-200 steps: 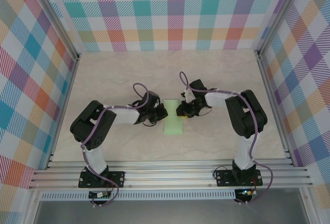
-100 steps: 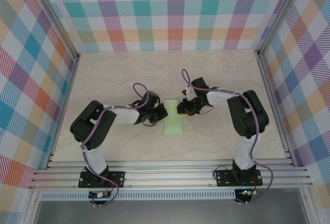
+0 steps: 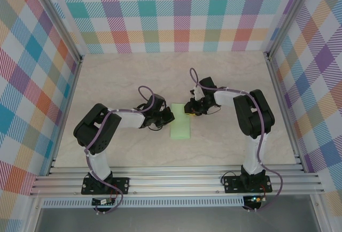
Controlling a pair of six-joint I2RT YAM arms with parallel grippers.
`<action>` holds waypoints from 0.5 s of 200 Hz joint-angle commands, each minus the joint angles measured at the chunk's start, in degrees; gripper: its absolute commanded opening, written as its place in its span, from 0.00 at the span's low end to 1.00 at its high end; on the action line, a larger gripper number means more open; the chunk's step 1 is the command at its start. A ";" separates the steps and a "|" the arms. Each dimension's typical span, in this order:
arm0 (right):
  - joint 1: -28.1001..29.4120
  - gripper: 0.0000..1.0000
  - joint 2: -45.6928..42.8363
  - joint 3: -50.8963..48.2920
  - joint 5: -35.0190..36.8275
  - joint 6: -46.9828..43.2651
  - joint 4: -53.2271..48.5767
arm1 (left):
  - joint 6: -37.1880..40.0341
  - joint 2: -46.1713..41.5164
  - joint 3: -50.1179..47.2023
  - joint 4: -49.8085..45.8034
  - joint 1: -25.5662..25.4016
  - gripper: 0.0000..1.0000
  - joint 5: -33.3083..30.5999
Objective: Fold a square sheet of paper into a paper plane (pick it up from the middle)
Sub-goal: Fold the square sheet of paper in half at the center of the table.
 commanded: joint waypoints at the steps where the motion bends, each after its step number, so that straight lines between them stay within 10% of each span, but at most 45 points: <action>1: 0.22 0.23 0.17 1.10 1.43 -1.16 -2.73 | 0.99 3.01 -0.93 -5.03 -0.02 0.00 -0.15; 100: -0.74 0.24 4.66 8.96 0.82 -0.95 -5.01 | 1.02 2.48 -1.15 -5.57 -0.06 0.00 -0.32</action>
